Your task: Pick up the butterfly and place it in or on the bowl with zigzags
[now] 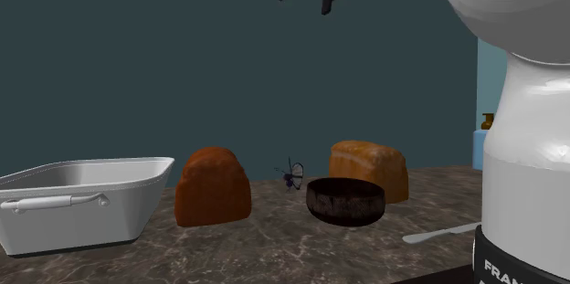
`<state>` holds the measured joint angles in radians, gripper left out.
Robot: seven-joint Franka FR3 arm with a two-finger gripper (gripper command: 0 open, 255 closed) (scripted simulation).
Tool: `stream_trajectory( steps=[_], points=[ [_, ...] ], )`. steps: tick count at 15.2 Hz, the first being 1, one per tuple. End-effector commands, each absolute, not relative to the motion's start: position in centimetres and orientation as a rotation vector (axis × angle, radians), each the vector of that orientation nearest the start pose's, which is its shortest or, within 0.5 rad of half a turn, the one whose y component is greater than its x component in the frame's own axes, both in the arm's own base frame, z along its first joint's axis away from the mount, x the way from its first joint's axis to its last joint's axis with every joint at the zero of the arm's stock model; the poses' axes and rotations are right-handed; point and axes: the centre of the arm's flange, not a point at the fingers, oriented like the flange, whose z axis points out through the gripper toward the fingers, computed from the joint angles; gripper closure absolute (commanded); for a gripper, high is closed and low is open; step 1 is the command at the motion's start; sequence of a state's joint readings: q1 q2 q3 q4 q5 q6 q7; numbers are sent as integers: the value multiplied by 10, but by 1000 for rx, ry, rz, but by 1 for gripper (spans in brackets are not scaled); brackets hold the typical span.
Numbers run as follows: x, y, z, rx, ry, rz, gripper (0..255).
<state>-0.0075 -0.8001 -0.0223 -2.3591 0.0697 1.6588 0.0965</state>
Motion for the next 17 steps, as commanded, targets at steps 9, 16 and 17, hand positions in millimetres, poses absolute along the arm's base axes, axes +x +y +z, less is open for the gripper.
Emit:
stream_trajectory(
  steps=[9, 16, 17],
  points=[
    [393, -17, 529, -3084, 258, -79, 0],
    [460, -34, 463, -3117, 321, -18, 0],
    [469, -36, 454, -3122, 330, -9, 0]
  ],
)
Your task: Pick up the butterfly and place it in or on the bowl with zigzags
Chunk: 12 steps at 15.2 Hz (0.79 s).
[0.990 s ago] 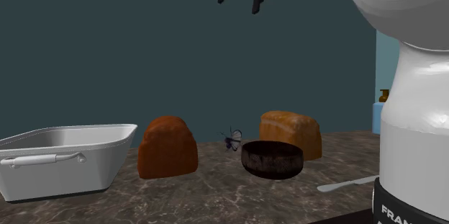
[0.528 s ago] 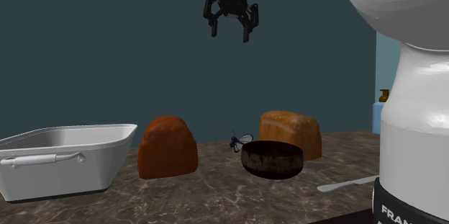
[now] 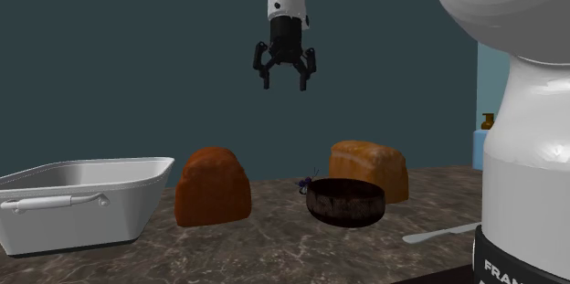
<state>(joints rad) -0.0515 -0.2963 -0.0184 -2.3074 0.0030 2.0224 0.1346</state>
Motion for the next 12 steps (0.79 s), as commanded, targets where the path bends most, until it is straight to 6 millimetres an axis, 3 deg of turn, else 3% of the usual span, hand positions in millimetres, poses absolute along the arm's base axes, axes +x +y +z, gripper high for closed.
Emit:
stream_trajectory(
  steps=[1, 12],
  points=[
    [478, -39, 444, -3126, 339, 0, 0],
    [574, -77, 335, -3172, 440, 100, 0]
  ],
)
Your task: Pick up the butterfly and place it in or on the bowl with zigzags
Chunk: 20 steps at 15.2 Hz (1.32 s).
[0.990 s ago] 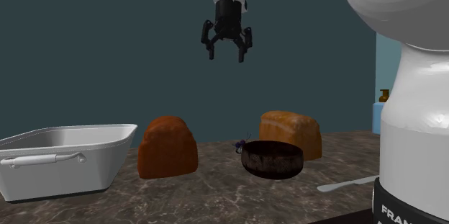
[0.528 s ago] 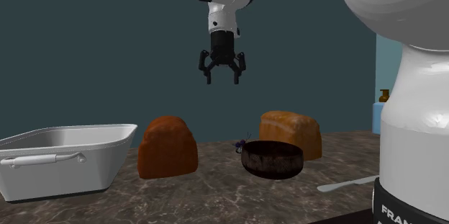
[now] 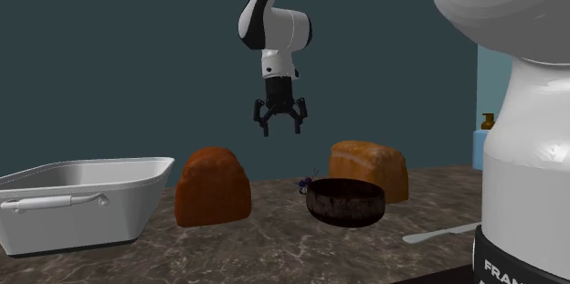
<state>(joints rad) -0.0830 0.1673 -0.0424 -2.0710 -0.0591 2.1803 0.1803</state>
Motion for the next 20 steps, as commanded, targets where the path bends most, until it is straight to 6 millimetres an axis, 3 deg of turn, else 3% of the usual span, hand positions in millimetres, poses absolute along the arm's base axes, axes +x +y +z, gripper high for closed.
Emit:
stream_trajectory(
  steps=[1, 7, 14, 20],
  points=[
    [582, -81, 325, -3176, 450, 110, 0],
    [627, -104, 267, -3196, 503, 162, 0],
    [623, -107, 231, -3196, 503, 162, 0],
    [622, -108, 228, -3196, 503, 162, 0]
  ],
)
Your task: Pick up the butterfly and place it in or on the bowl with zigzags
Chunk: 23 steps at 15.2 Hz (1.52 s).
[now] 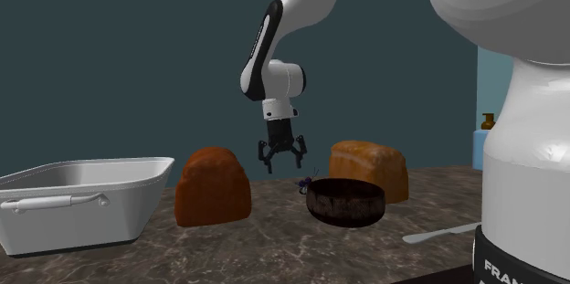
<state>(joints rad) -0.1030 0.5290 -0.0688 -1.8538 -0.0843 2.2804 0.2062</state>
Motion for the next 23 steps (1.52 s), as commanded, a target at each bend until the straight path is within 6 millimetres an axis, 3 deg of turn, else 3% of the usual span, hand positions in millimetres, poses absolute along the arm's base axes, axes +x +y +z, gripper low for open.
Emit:
stream_trajectory(
  steps=[1, 2, 3, 12, 13, 17, 23],
  points=[
    [622, -108, 228, -3196, 503, 162, 0],
    [622, -108, 228, -3196, 503, 162, 0],
    [622, -108, 228, -3196, 503, 162, 255],
    [622, -108, 228, -3196, 503, 162, 255],
    [622, -108, 228, -3196, 503, 162, 0],
    [579, -110, 222, -3488, 311, -41, 0],
    [575, -121, 197, -3515, 291, -63, 0]
  ],
)
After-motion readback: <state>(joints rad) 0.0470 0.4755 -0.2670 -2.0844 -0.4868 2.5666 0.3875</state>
